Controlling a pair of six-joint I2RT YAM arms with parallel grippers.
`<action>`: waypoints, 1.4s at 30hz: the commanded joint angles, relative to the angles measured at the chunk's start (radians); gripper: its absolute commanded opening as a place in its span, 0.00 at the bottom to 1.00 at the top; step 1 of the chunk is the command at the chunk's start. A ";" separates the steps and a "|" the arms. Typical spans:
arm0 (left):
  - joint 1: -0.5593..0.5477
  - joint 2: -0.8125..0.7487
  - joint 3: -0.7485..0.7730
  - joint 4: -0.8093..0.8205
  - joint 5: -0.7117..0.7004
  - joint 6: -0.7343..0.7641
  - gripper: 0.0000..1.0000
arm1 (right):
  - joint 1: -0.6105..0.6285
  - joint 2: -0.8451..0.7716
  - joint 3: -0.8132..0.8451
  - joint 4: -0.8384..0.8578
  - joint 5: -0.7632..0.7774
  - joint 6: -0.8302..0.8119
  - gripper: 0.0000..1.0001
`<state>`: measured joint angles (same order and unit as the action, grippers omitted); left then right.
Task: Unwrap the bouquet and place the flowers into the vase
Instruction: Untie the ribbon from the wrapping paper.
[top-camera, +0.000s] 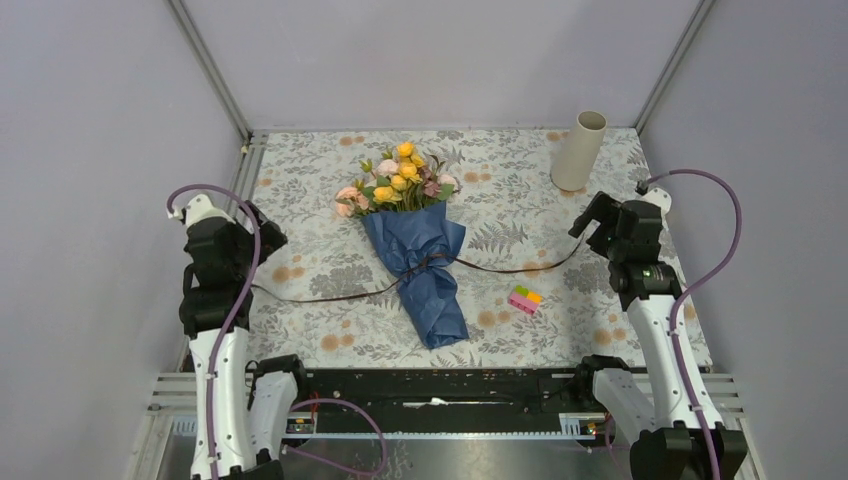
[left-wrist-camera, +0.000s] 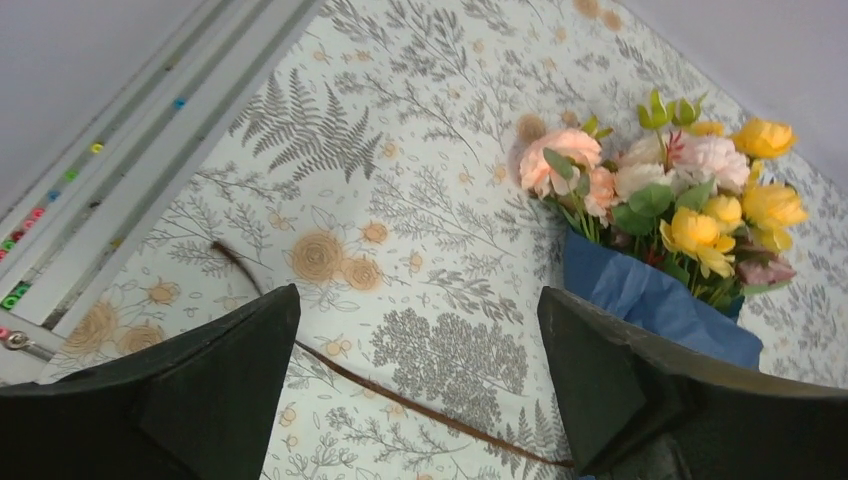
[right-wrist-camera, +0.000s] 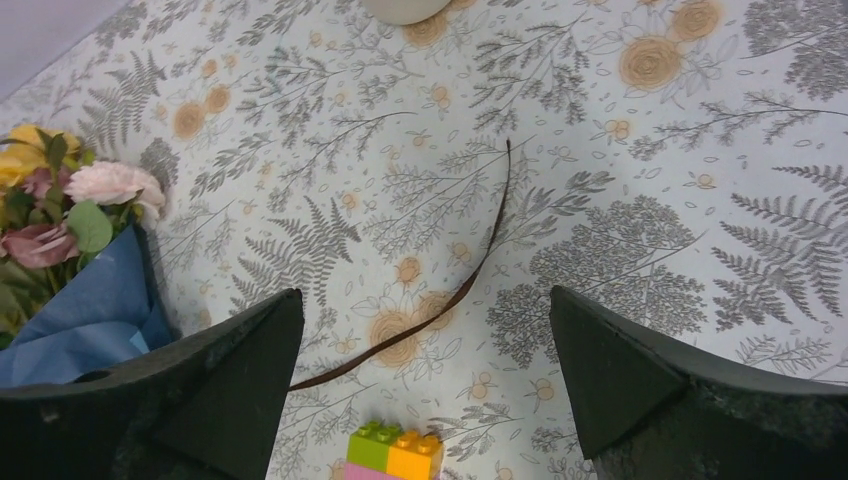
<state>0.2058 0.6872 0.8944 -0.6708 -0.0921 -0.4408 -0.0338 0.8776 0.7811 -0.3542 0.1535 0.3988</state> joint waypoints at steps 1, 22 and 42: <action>-0.057 0.025 0.013 0.011 0.035 0.018 0.97 | -0.001 -0.032 -0.013 0.017 -0.120 -0.011 1.00; -0.684 0.219 -0.228 0.426 0.085 -0.278 0.92 | 0.708 0.085 -0.129 0.270 -0.244 0.262 0.86; -0.830 0.419 -0.270 0.730 0.141 -0.413 0.61 | 1.028 0.396 -0.079 0.451 -0.061 0.215 0.58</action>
<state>-0.6163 1.0851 0.6392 -0.0586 0.0242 -0.8192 0.9665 1.2259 0.6567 0.0399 0.0177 0.6537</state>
